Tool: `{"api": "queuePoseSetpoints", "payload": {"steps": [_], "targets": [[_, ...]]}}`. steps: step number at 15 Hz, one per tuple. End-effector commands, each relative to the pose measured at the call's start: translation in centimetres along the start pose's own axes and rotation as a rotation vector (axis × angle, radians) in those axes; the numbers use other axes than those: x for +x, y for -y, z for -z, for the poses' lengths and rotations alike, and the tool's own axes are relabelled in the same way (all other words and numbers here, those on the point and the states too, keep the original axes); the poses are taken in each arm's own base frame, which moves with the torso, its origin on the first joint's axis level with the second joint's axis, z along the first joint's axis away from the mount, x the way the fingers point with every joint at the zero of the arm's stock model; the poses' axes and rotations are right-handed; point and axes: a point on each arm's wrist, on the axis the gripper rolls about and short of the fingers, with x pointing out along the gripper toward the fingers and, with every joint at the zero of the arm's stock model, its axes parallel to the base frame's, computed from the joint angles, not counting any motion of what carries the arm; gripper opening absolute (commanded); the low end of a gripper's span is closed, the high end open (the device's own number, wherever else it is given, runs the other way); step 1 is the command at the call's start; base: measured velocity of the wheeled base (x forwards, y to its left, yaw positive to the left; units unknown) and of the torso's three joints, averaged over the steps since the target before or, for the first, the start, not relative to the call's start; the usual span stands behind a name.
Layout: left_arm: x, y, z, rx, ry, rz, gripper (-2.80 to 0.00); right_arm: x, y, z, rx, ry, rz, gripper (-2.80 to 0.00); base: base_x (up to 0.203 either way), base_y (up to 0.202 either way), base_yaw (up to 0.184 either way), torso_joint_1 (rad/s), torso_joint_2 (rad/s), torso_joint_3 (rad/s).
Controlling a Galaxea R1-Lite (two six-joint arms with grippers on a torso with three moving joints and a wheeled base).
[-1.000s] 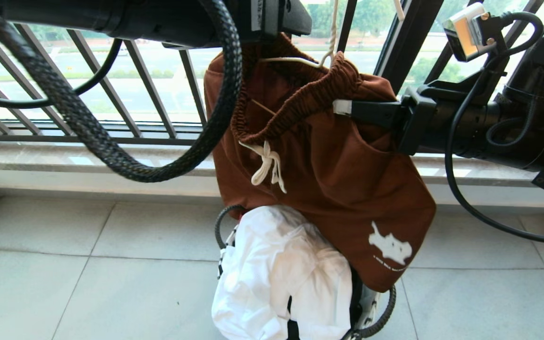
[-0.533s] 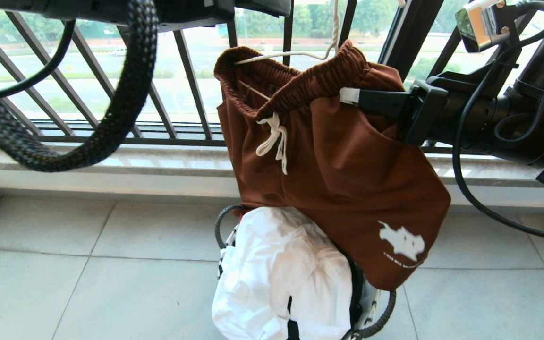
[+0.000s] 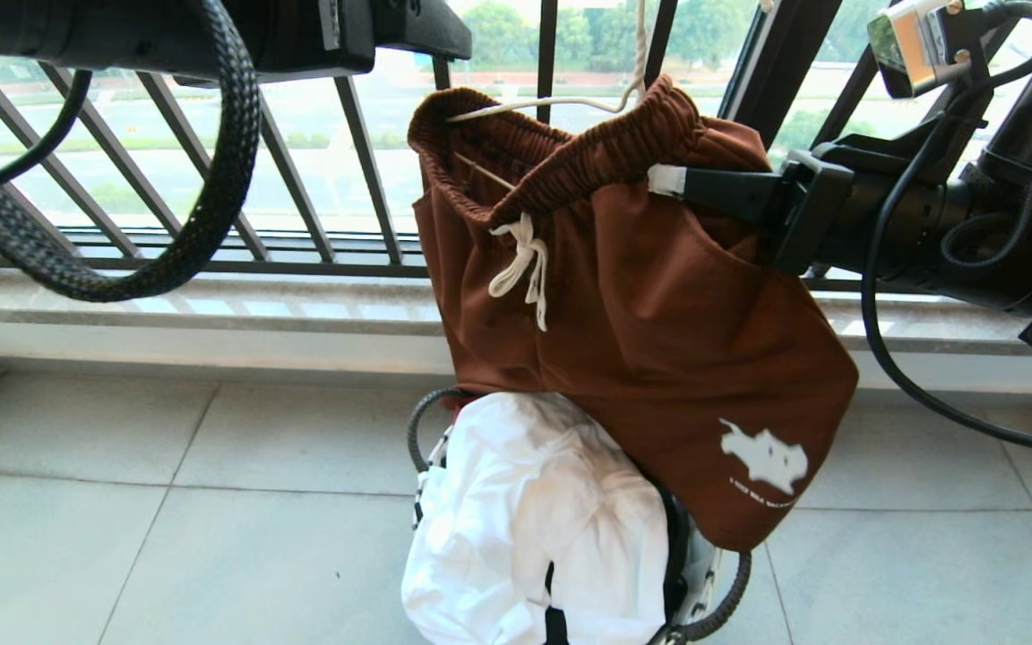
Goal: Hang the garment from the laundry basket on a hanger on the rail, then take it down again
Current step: Hang the clothes on the clothes rack
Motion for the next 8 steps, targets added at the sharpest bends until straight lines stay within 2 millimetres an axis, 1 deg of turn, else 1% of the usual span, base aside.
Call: {"api": "queuePoseSetpoints", "payload": {"steps": [1,6,8], "targets": [[-0.1,-0.1,0.2,0.001,-0.009,-0.006,-2.8,0.0,0.0,-0.1,-0.003,0.003,-0.005,-2.8,0.0,0.0,0.0,0.0,0.0,0.0],[0.2,-0.6,0.8,-0.006,-0.028,-0.028,-2.8,0.0,0.0,0.0,-0.002,0.002,-0.004,-2.8,0.0,0.0,0.0,0.0,0.0,0.0],[0.6,-0.7,1.4,-0.023,-0.055,-0.034,-2.8,-0.1,0.1,-0.1,-0.004,0.004,0.001,-2.8,0.0,0.0,0.0,0.0,0.0,0.0]]}}
